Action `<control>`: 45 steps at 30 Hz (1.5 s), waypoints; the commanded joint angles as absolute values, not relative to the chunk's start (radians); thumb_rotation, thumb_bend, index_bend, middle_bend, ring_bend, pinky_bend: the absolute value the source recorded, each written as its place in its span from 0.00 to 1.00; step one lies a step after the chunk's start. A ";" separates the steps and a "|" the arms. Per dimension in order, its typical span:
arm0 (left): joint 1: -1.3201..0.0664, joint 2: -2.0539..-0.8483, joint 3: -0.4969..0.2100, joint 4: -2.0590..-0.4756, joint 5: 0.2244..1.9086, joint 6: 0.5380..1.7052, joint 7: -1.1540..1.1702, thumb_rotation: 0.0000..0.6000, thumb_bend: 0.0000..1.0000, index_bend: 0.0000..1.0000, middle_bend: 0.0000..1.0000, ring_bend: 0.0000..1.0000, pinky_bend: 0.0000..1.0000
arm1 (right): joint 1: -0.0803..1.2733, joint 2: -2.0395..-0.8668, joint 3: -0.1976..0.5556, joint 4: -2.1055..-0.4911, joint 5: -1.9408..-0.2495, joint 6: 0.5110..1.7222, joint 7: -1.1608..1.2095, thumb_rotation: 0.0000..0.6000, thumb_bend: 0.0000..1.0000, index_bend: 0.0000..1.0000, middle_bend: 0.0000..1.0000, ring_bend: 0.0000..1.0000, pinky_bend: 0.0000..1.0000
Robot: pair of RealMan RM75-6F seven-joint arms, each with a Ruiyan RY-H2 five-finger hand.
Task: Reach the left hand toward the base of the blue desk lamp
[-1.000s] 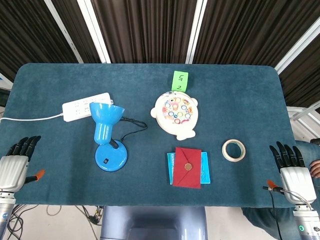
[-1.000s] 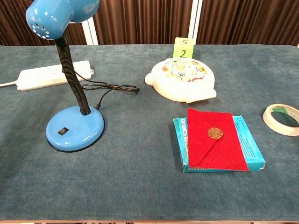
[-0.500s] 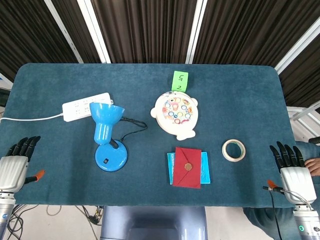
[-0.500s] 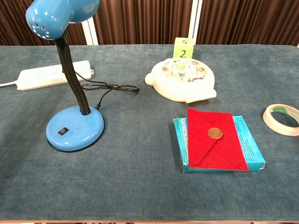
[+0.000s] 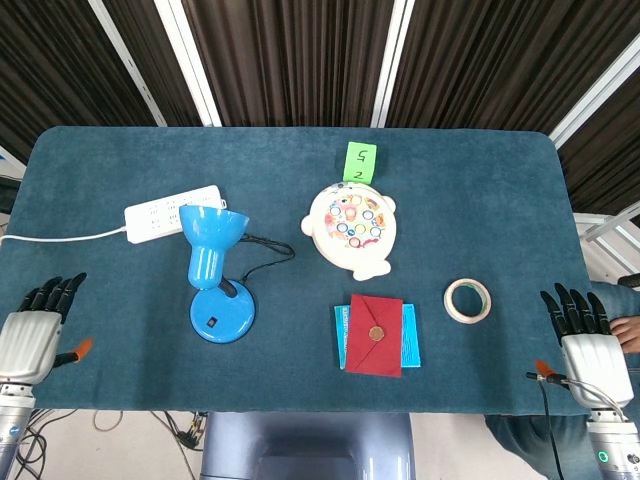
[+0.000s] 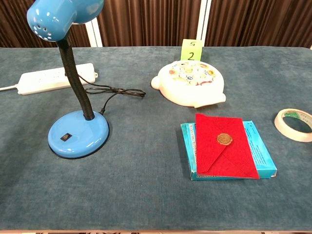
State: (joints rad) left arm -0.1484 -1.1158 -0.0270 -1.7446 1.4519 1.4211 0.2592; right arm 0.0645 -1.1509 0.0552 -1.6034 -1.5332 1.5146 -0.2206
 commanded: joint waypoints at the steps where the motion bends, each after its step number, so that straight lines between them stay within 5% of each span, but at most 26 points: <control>1: -0.155 -1.140 -0.023 -1.714 1.505 1.443 0.268 1.00 0.26 0.08 0.36 0.37 0.46 | 0.064 -1.151 0.056 -1.606 -1.529 1.514 -0.219 1.00 0.13 0.07 0.02 0.04 0.00; 6: -0.163 -1.219 -0.001 -1.673 1.587 1.458 0.315 1.00 0.46 0.16 0.63 0.68 0.75 | 0.063 -1.152 0.057 -1.607 -1.527 1.515 -0.220 1.00 0.13 0.07 0.02 0.04 0.00; 11: -0.196 -1.293 0.023 -1.639 1.640 1.407 0.342 1.00 0.64 0.20 0.75 0.81 0.84 | 0.062 -1.151 0.058 -1.609 -1.524 1.515 -0.219 1.00 0.13 0.07 0.02 0.04 0.00; 26: -0.308 -1.406 0.045 -1.551 1.536 1.110 0.369 1.00 0.66 0.16 0.77 0.83 0.85 | 0.062 -1.152 0.059 -1.609 -1.523 1.515 -0.222 1.00 0.13 0.07 0.02 0.04 0.00; 45: -0.332 -1.469 0.036 -1.516 1.484 1.079 0.421 1.00 0.66 0.11 0.76 0.83 0.85 | 0.061 -1.153 0.060 -1.610 -1.521 1.516 -0.226 1.00 0.13 0.07 0.02 0.04 0.00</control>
State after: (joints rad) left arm -0.3319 -1.4684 0.0360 -1.5153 1.4854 1.0792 0.4206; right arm 0.0611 -1.1527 0.0598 -1.6098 -1.5209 1.5163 -0.2264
